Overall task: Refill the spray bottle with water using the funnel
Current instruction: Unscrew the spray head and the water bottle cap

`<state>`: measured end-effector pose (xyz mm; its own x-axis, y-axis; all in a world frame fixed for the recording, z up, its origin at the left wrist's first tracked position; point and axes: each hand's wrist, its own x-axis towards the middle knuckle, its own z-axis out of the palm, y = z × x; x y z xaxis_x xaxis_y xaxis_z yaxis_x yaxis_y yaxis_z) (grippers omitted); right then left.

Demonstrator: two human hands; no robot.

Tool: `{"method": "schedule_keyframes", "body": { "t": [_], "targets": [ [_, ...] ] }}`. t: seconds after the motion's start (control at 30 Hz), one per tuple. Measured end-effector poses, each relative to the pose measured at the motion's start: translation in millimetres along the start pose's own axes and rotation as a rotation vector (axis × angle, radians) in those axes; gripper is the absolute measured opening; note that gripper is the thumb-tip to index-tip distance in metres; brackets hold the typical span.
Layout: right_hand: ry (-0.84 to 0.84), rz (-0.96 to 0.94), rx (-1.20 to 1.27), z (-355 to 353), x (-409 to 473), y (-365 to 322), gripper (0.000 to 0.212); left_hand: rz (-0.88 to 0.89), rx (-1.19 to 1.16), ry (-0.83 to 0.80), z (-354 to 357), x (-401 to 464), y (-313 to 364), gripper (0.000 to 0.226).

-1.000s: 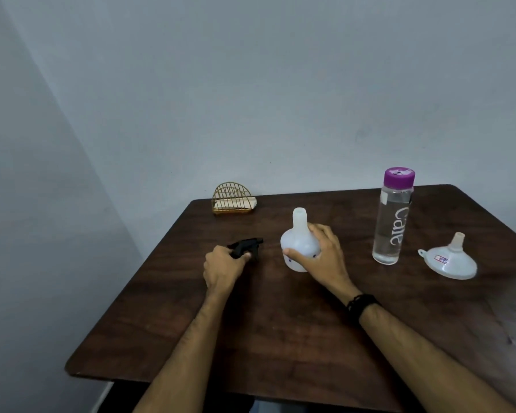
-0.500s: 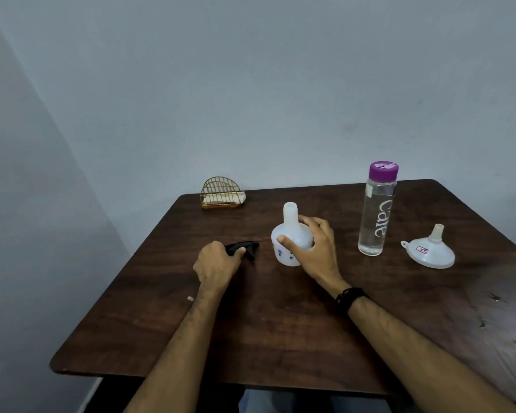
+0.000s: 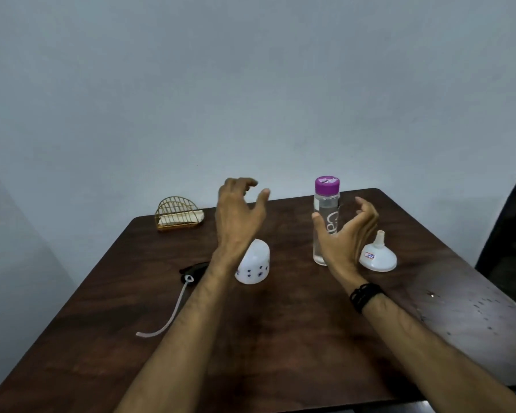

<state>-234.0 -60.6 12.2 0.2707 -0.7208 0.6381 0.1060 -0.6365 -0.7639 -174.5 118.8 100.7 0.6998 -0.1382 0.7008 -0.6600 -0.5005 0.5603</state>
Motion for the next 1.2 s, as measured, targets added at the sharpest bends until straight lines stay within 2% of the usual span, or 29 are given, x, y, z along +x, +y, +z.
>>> {"method": "schedule_keyframes", "body": {
  "t": [0.1,0.2,0.27,0.43,0.6,0.73,0.87,1.07,1.2],
  "targets": [
    [-0.322,0.118,0.099,0.2,19.0,12.3,0.095,0.030,-0.117,-0.116,28.5,9.2,34.3,0.041],
    [-0.529,0.166,0.187,0.5,26.1,15.7,0.070,0.008,-0.170,-0.268,54.7,15.6,55.3,0.052],
    [-0.544,0.139,0.223,-0.5,23.9,15.2,0.055,-0.011,-0.216,-0.371,67.6,18.0,64.7,0.055],
    [-0.639,0.093,0.290,3.1,-0.5,5.1,0.064,-0.024,-0.339,-0.528,69.9,17.1,64.9,0.047],
    [-0.617,0.120,0.319,0.4,-7.5,2.5,0.053,-0.043,-0.413,-0.679,63.2,18.4,50.6,0.050],
    [-0.619,0.130,0.320,1.8,-9.3,1.4,0.056,-0.046,-0.380,-0.594,61.1,19.7,46.6,0.061],
    [-0.626,0.123,0.336,4.4,-9.2,4.9,0.077,-0.053,-0.367,-0.489,64.1,14.6,53.3,0.063],
    [-0.601,0.115,0.303,6.8,-9.2,7.9,0.068,-0.041,-0.317,-0.371,67.7,8.6,55.0,0.061],
    [-0.557,0.056,0.310,8.6,-16.4,4.0,0.071,-0.044,-0.219,-0.265,61.5,3.8,60.0,0.077]
  ]
}}
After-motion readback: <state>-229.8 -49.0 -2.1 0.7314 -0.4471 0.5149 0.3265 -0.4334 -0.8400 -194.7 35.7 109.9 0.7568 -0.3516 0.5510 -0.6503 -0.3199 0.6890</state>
